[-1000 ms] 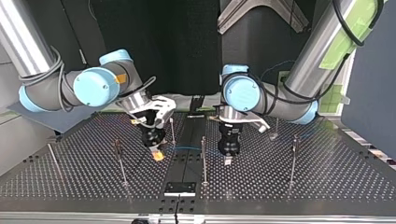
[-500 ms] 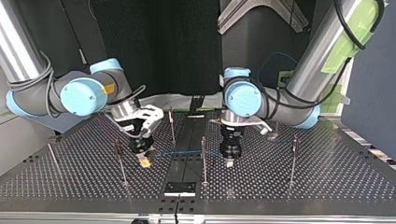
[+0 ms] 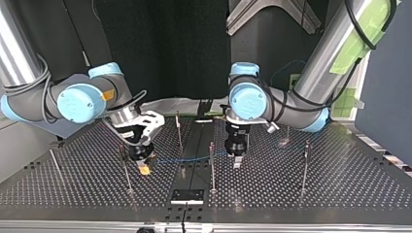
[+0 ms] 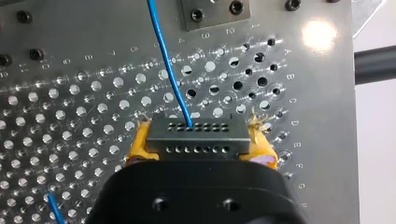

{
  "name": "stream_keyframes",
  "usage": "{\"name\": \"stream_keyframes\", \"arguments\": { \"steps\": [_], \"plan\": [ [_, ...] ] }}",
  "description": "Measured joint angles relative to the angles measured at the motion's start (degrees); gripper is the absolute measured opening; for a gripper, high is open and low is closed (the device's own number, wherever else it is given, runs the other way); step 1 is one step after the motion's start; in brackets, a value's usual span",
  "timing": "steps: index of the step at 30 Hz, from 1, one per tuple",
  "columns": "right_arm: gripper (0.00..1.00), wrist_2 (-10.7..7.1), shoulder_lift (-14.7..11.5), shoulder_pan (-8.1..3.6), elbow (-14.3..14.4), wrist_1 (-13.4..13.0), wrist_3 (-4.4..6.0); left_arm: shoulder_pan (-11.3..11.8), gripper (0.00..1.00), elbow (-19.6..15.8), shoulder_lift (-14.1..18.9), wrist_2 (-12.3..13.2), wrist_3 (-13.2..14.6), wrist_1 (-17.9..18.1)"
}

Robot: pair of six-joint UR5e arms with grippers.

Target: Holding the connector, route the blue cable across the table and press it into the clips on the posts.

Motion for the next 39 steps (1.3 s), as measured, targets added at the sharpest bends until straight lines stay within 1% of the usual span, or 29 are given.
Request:
{"name": "stream_keyframes", "arguments": {
  "steps": [4,7,18,23,26,28,31,35,39],
  "plan": [
    [0.00,0.00,0.00,-0.24,0.01,0.40,-0.16,-0.54,1.00,-0.83,0.85,0.02,-0.01,-1.84],
    [0.00,0.00,0.00,-0.30,0.03,0.54,-0.24,-1.08,1.00,-2.22,2.24,0.05,-0.13,-2.53],
    [0.00,0.00,0.01,-0.26,0.09,0.63,-0.28,-2.75,1.00,-8.14,8.23,0.17,-0.45,-2.55],
    [0.00,0.00,0.00,-0.25,0.10,0.77,-0.28,-3.86,1.00,-9.69,11.07,0.22,0.02,-2.75],
    [0.00,0.00,0.00,-0.26,0.10,0.86,-0.28,-5.06,1.00,-9.86,12.87,-0.01,1.18,-2.75],
    [0.00,0.00,0.00,-0.26,0.10,0.91,-0.28,-6.08,1.00,-9.86,13.97,-0.63,2.00,-2.34],
    [0.00,0.00,-0.01,-0.26,0.10,0.93,-0.28,-7.72,1.00,-9.71,14.80,-2.02,2.62,-1.25],
    [0.00,0.00,0.00,-0.30,0.10,0.94,-0.28,-9.84,1.00,-9.18,14.97,-4.05,3.01,-0.32],
    [0.00,0.00,-0.01,-0.35,0.10,0.95,-0.28,-12.35,1.00,-8.44,14.90,-6.53,4.02,-0.57]
  ]
}}
